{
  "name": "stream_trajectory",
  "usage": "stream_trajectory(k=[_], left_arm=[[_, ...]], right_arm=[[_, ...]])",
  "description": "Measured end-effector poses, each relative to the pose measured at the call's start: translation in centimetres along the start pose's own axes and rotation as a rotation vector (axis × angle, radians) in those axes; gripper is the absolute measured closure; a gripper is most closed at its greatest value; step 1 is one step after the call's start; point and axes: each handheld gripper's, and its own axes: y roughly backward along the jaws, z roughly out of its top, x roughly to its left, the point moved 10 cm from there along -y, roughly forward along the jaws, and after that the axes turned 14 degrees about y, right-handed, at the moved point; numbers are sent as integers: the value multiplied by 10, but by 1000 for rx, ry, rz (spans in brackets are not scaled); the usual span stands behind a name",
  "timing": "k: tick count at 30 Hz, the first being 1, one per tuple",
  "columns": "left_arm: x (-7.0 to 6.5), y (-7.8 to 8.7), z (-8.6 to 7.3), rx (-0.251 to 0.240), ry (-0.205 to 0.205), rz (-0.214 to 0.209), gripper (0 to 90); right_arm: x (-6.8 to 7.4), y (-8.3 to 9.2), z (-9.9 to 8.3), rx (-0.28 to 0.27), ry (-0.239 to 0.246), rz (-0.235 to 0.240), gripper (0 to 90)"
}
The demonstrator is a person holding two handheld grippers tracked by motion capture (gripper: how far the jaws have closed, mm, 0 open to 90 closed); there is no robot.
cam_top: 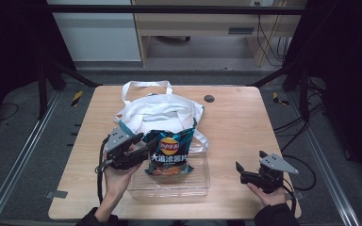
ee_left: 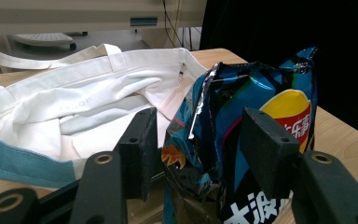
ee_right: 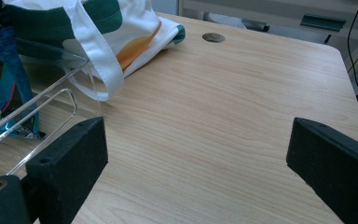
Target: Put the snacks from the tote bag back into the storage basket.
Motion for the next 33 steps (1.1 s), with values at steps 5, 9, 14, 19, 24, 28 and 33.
stream_trajectory(k=[5, 9, 14, 19, 24, 28, 33], left_arm=[[0, 9, 0, -4, -10, 9, 407], [4, 16, -5, 0, -41, 23, 371], [11, 23, -9, -1, -47, 36, 344], [21, 27, -14, -16, -41, 53, 306], [33, 36, -25, -16, -75, 86, 287], [43, 43, -30, -18, -65, 94, 284], [64, 51, -40, -15, -55, 132, 274]], right_arm=[[0, 1, 0, 0, -5, 0, 55], [-1, 1, 0, -2, -6, -3, 54], [-1, 2, 0, -2, -3, -6, 54], [-1, 3, 0, -2, -4, -5, 54], [-3, 3, 0, -3, -6, -10, 54], [-2, 3, -1, 0, -8, -9, 55], [-4, 2, -3, 17, -15, -15, 57]])
